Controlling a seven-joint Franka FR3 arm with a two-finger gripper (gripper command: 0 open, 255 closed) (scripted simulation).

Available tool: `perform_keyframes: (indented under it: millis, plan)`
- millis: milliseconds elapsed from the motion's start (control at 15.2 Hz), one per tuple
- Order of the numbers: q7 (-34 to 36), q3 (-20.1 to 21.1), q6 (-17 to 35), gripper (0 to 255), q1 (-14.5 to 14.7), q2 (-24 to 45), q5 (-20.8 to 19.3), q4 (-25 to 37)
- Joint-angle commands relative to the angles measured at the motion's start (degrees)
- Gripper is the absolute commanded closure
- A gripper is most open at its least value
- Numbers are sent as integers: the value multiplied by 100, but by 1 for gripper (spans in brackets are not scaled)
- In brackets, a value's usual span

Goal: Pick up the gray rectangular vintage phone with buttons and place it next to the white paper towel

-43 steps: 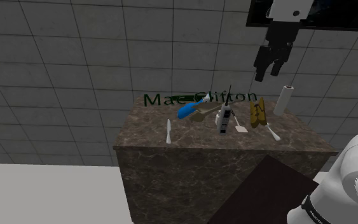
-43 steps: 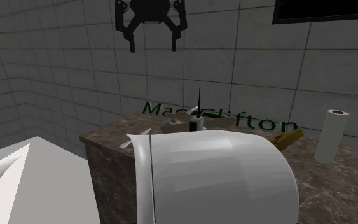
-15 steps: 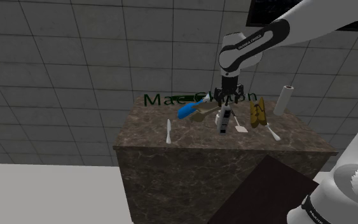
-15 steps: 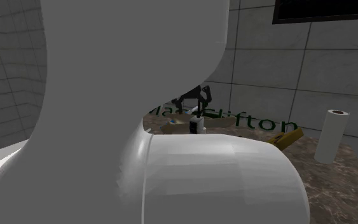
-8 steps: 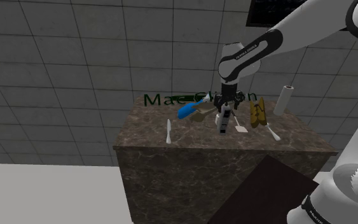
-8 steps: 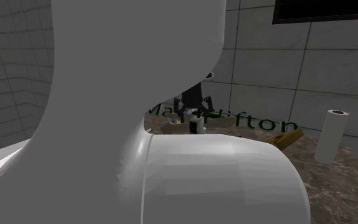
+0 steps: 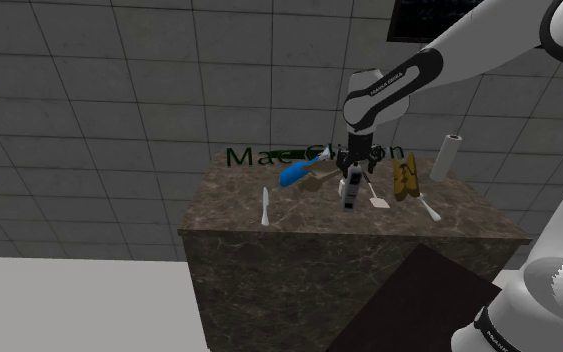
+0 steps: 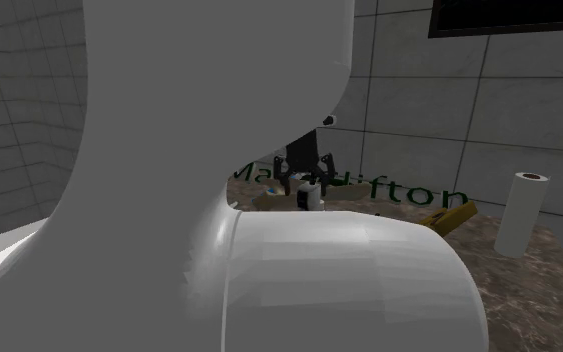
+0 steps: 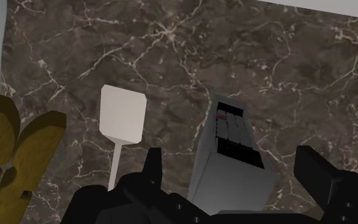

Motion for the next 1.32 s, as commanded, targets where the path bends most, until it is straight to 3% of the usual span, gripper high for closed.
perform_keyframes:
  millis: [0, 594, 1254]
  plan:
    - [0, 0, 0, 255, 0, 0, 0, 0]
    - [0, 0, 0, 255, -1, 1, 0, 0]
    - [-48, 7, -731, 255, 15, -402, -6, 332]
